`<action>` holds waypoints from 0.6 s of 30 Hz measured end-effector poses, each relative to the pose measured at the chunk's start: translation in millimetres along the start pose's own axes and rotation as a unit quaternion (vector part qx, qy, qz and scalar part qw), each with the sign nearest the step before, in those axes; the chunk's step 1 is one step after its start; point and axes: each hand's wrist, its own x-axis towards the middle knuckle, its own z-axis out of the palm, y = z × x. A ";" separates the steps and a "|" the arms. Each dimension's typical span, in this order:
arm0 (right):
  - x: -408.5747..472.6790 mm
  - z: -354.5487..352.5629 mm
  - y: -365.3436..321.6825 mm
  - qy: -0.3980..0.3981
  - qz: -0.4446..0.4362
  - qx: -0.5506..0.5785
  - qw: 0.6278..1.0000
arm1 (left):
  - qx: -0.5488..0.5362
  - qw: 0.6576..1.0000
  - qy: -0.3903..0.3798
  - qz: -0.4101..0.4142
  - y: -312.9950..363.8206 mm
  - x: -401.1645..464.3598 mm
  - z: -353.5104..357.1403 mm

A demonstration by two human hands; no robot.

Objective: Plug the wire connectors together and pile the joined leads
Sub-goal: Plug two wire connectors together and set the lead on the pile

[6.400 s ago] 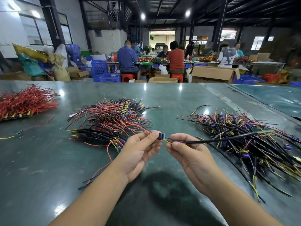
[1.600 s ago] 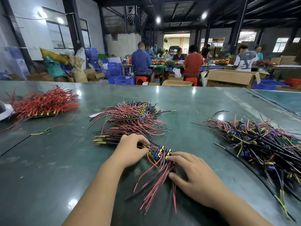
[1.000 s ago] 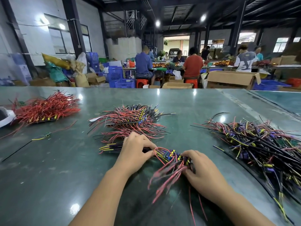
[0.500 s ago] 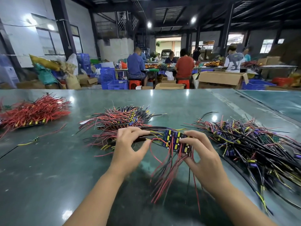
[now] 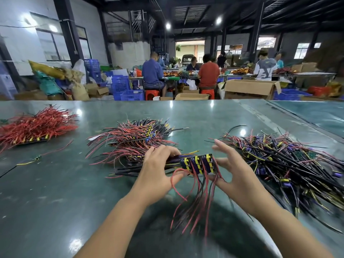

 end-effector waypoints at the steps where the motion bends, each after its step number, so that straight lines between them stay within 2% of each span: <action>1: -0.5 0.0 -0.6 -0.033 0.048 0.043 0.997 | -0.006 1.000 -0.008 0.001 -0.7 0.3 -1.2; 4: -4.3 3.1 1.3 -0.119 0.110 0.109 0.981 | 0.014 0.998 -0.056 -0.003 -2.1 -1.8 -0.2; 6: -4.9 5.2 -0.1 -0.092 0.106 0.116 0.983 | 0.009 0.998 -0.070 -0.003 -1.4 -3.1 1.7; 9: -1.9 6.1 0.7 -0.038 0.085 0.046 0.995 | 0.002 0.995 -0.093 0.048 0.6 -3.1 3.9; 13: -3.7 7.9 1.2 -0.069 0.073 0.075 0.992 | -0.113 0.969 -0.214 -0.044 5.8 -5.0 7.1; 18: -4.0 1.2 -1.7 -0.128 0.085 0.130 0.980 | -0.186 0.940 -0.275 -0.074 4.8 -4.3 5.4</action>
